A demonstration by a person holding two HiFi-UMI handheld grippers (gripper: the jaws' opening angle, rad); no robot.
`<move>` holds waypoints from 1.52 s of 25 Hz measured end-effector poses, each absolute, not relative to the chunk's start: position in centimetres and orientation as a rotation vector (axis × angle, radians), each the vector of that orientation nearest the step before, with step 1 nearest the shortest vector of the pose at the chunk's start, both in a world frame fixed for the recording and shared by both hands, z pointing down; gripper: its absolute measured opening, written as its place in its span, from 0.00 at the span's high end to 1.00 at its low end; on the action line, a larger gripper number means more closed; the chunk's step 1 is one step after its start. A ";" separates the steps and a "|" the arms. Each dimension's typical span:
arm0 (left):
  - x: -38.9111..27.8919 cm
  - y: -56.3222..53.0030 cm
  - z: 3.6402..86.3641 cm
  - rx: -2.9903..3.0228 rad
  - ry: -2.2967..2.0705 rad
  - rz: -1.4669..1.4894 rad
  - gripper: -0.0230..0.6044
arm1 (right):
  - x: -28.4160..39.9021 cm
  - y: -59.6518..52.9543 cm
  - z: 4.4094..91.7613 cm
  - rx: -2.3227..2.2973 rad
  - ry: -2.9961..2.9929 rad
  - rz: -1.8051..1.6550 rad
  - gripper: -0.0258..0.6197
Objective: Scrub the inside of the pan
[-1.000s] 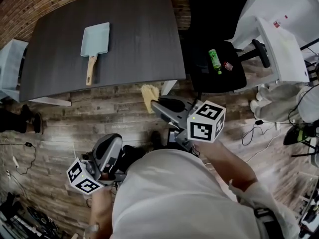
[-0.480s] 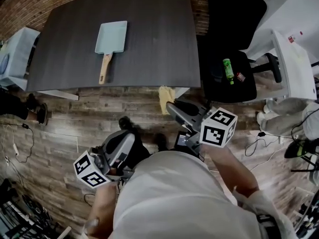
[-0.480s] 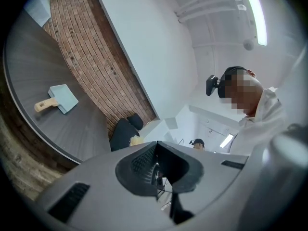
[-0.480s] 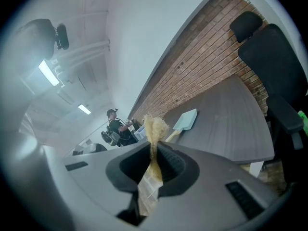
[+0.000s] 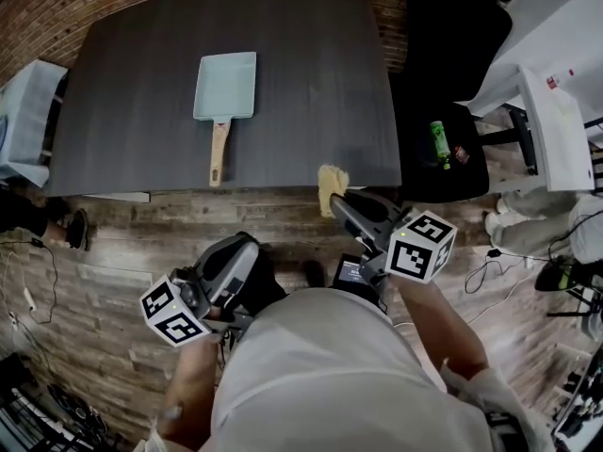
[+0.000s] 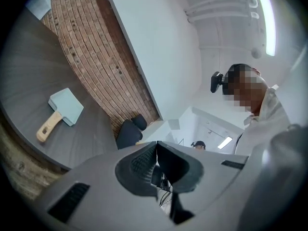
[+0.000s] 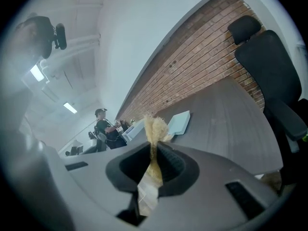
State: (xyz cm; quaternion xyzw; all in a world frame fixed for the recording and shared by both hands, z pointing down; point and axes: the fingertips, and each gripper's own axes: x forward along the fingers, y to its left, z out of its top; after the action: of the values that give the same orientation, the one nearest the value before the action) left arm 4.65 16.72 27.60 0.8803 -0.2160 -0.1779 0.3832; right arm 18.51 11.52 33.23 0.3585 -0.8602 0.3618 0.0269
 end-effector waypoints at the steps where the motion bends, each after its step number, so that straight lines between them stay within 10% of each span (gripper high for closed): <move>1: 3.9 16.0 27.8 2.244 -0.552 -0.442 0.95 | 17.9 10.9 33.3 1.117 -2.645 1.114 0.89; 17: -6.5 6.8 34.9 2.202 -0.537 -0.247 0.75 | 7.1 2.1 33.8 1.212 -2.502 0.934 0.89; 38: -3.5 -0.9 48.5 1.969 -0.644 0.038 0.56 | 1.5 -14.8 41.1 1.004 -2.252 0.600 0.89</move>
State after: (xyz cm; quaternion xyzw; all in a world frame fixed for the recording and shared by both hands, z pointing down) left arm -3.46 -0.86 48.49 0.8177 -0.2673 0.0156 0.5095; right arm 1.52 -14.85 41.08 0.3778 -0.8472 0.2256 0.2977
